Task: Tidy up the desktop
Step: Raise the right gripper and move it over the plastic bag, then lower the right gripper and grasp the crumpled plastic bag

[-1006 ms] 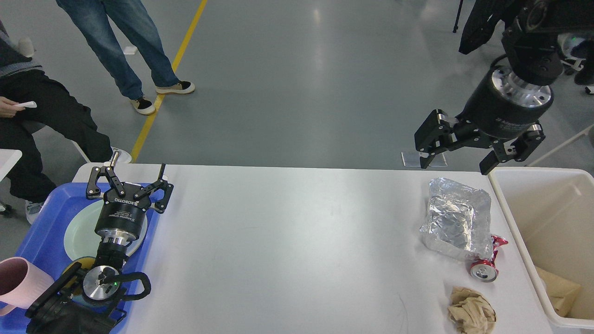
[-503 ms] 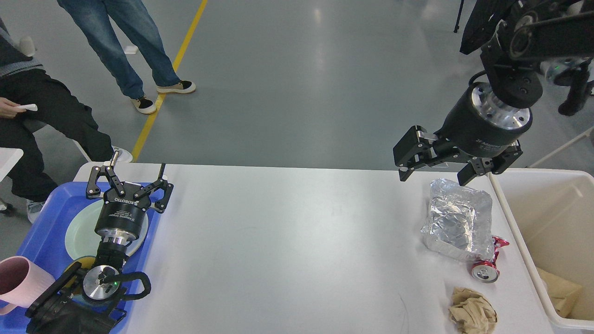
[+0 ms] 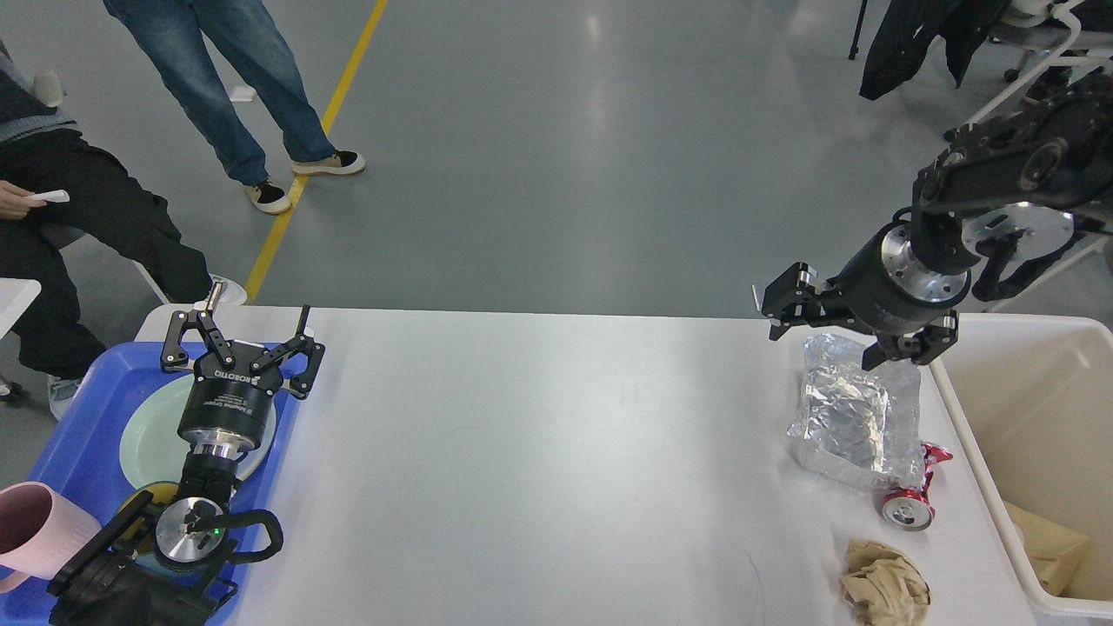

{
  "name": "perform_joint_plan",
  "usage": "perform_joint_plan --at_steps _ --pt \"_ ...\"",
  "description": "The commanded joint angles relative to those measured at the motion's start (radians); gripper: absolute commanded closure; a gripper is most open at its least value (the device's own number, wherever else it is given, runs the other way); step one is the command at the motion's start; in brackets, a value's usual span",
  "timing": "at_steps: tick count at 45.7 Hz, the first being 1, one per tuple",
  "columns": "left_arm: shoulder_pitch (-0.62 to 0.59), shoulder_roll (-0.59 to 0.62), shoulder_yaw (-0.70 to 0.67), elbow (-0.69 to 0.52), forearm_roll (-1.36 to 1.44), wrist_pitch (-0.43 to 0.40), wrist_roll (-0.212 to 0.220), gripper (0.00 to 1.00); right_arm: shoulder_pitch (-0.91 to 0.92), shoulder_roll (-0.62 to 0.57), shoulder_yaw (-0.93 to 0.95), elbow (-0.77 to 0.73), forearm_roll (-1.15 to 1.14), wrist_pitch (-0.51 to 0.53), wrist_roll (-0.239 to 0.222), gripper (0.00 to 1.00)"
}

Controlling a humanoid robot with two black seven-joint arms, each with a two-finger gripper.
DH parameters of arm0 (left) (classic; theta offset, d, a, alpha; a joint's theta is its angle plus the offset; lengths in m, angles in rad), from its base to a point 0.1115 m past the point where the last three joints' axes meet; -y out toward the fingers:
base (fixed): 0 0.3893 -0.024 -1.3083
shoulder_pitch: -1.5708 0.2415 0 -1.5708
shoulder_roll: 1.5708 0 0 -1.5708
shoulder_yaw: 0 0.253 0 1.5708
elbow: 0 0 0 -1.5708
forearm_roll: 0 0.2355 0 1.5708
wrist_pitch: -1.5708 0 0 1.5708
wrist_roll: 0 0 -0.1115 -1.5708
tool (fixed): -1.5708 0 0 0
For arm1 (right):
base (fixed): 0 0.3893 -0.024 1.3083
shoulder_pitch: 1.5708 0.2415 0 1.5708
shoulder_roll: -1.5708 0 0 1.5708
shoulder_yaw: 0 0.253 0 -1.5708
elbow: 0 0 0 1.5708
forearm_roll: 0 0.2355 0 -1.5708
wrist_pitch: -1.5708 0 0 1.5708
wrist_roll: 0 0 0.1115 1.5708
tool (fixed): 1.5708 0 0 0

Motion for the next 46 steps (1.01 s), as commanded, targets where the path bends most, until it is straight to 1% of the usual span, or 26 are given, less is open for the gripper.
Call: perform_joint_plan --at_steps 1,5,7,8,10,14,19,24,31,35,38,46 --pt "0.000 0.000 0.001 0.000 0.000 0.000 0.000 0.04 -0.125 0.000 -0.015 -0.066 0.219 -0.047 -0.001 0.00" --pt "0.000 0.000 0.001 0.000 0.000 0.000 0.000 0.04 -0.185 0.003 -0.018 -0.069 0.339 -0.142 -0.001 0.00" --pt "0.000 0.000 0.001 0.000 0.000 0.000 0.002 0.04 -0.214 0.005 -0.016 -0.070 0.387 -0.205 -0.001 0.00" --pt "0.002 0.000 0.001 0.000 0.000 0.000 0.000 0.04 -0.240 0.005 -0.009 -0.070 0.405 -0.264 -0.001 0.00" --pt "0.000 0.000 0.001 0.000 0.000 0.000 0.000 0.04 -0.257 0.006 -0.004 -0.078 0.398 -0.296 -0.001 0.00" --pt "0.002 0.000 0.001 0.000 0.000 0.000 0.000 0.04 -0.283 0.020 0.002 -0.115 0.359 -0.323 0.003 0.00" --pt "0.000 0.000 0.001 0.000 0.000 0.000 0.000 0.04 -0.385 0.068 0.019 -0.229 0.228 -0.323 0.005 0.00" --pt "0.000 0.000 0.001 0.000 0.000 0.000 0.000 0.04 -0.506 0.085 0.086 -0.368 0.120 -0.323 0.009 0.00" --pt "0.000 0.000 0.001 0.000 0.000 0.000 0.000 0.04 -0.722 0.166 0.145 -0.645 -0.055 -0.319 0.005 0.00" --pt "0.000 0.000 0.001 0.000 0.000 0.000 0.000 0.04 -0.813 0.181 0.145 -0.759 -0.127 -0.319 0.003 0.00" --pt "0.002 0.000 0.001 0.000 0.000 0.000 0.000 0.04 -0.840 0.180 0.143 -0.806 -0.145 -0.319 0.003 0.00" --pt "0.000 0.000 -0.001 0.000 0.000 0.000 0.000 0.04 -0.851 0.169 0.131 -0.839 -0.148 -0.320 0.003 0.00"
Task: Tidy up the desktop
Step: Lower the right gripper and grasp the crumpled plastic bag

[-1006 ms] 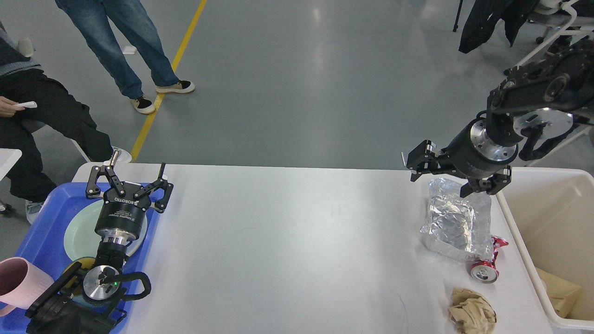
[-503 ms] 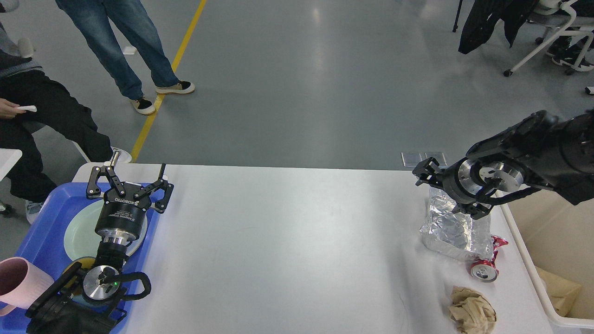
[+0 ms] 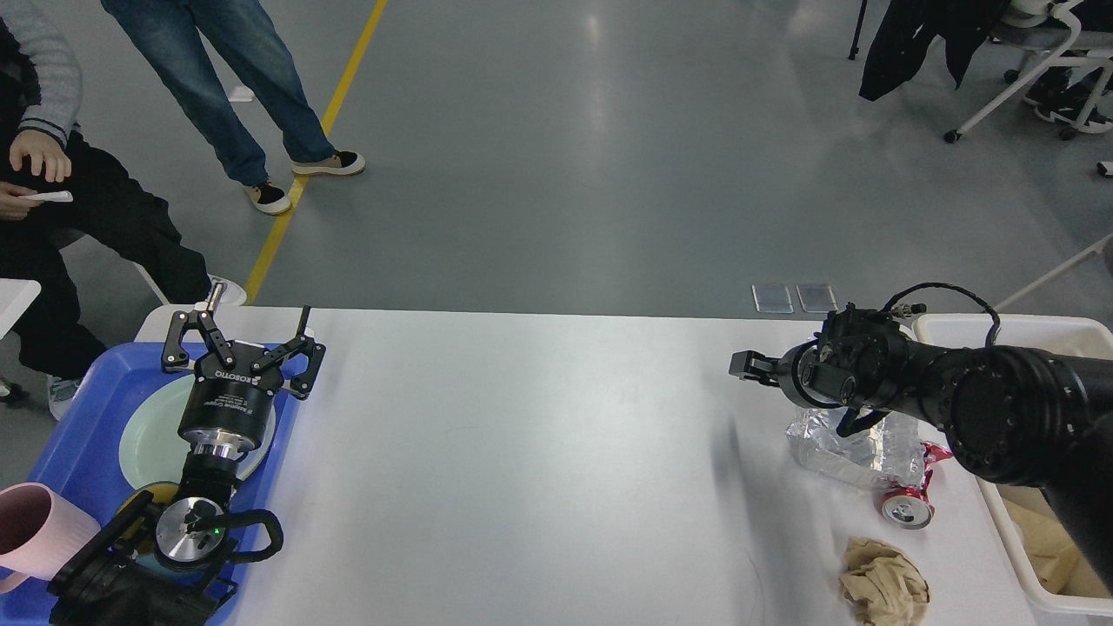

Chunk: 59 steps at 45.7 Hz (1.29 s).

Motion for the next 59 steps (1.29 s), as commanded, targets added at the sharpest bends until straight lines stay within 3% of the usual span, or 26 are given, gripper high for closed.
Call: perform_joint_plan --at_steps 1,8,18,41,46,51,59 --pt "0.000 0.000 -0.001 0.000 0.000 0.000 0.000 0.04 -0.005 -0.003 -0.008 -0.018 -0.003 -0.001 0.000 0.00" --pt "0.000 0.000 0.001 0.000 0.000 0.000 0.000 0.04 -0.045 -0.026 -0.016 -0.038 -0.004 -0.004 -0.001 0.00" --pt "0.000 0.000 -0.001 0.000 0.000 0.000 0.000 0.04 -0.201 -0.015 0.003 -0.245 0.000 -0.004 -0.003 0.00" --pt "0.000 0.000 0.001 0.000 0.000 0.000 0.000 0.04 -0.276 0.023 0.006 -0.310 0.007 -0.033 -0.003 0.00" --pt "0.000 0.000 0.001 0.000 0.000 0.000 0.000 0.04 -0.276 0.023 0.007 -0.310 0.014 -0.050 -0.003 0.10" --pt "0.000 0.000 0.001 0.000 0.000 0.000 0.000 0.04 -0.276 0.023 0.013 -0.310 0.016 -0.052 -0.004 0.34" --pt "0.000 0.000 -0.001 0.000 0.000 0.000 0.000 0.04 -0.276 0.025 0.012 -0.310 0.013 -0.055 -0.021 0.46"
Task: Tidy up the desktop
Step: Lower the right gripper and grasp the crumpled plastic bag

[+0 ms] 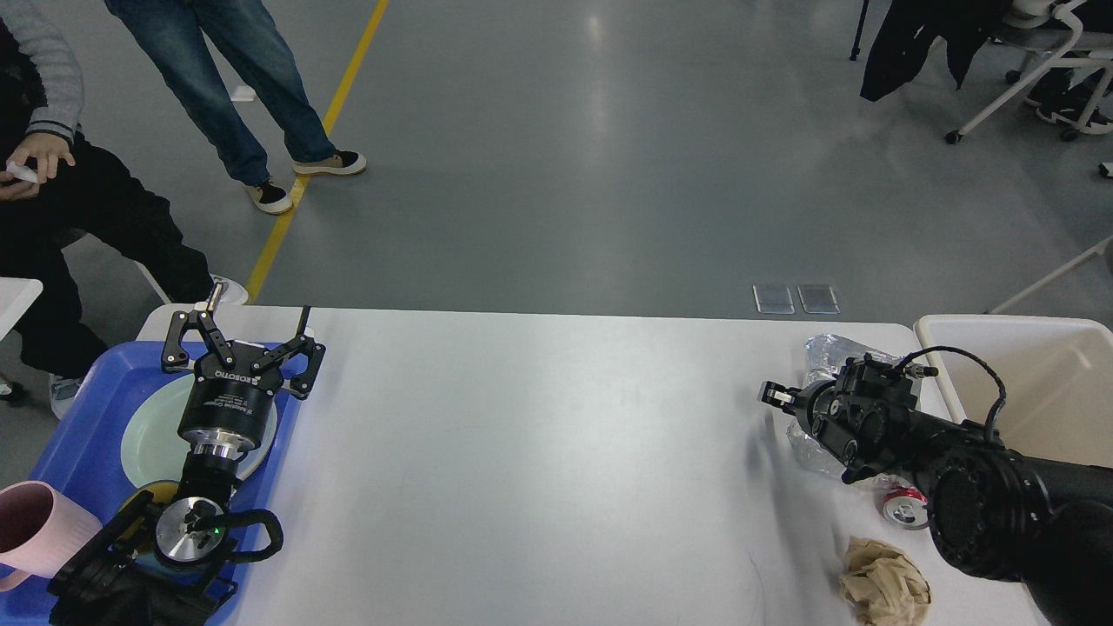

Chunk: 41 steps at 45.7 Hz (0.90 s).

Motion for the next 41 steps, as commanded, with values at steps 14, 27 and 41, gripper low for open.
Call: perform_joint_plan --at_steps 14,27,41 --pt "0.000 0.000 -0.001 0.000 0.000 0.000 0.000 0.04 0.000 -0.001 0.000 0.001 -0.002 -0.012 -0.022 0.60" --pt "0.000 0.000 0.000 0.000 0.000 0.000 0.000 0.04 -0.005 0.001 0.000 0.008 -0.002 -0.012 -0.023 0.70" --pt "0.000 0.000 0.000 0.000 0.000 0.000 0.000 0.04 -0.009 -0.001 0.034 0.017 0.002 -0.012 -0.054 1.00"
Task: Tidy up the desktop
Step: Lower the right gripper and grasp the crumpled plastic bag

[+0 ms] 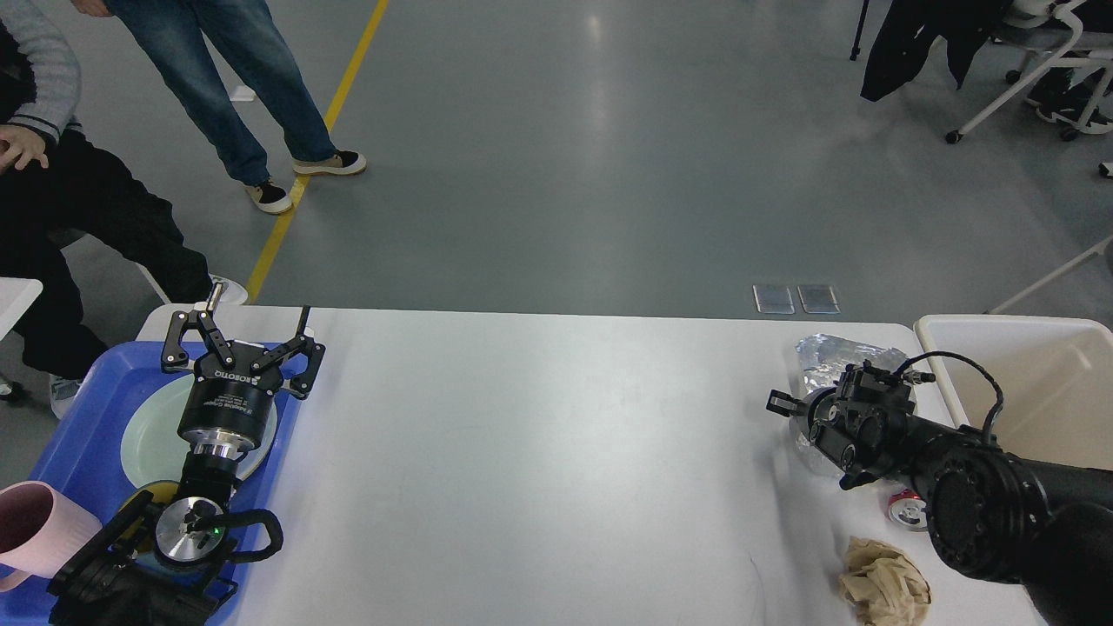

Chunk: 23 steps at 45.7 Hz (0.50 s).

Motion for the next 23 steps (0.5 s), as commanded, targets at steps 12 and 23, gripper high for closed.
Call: perform_joint_plan --at_steps 12,23 --pt "0.000 0.000 0.000 0.000 0.000 0.000 0.000 0.04 0.005 -0.002 0.095 0.001 0.007 0.001 -0.008 1.00" --pt "0.000 0.000 0.000 0.000 0.000 0.000 0.000 0.04 0.098 -0.002 0.134 0.102 0.005 0.015 -0.018 1.00"
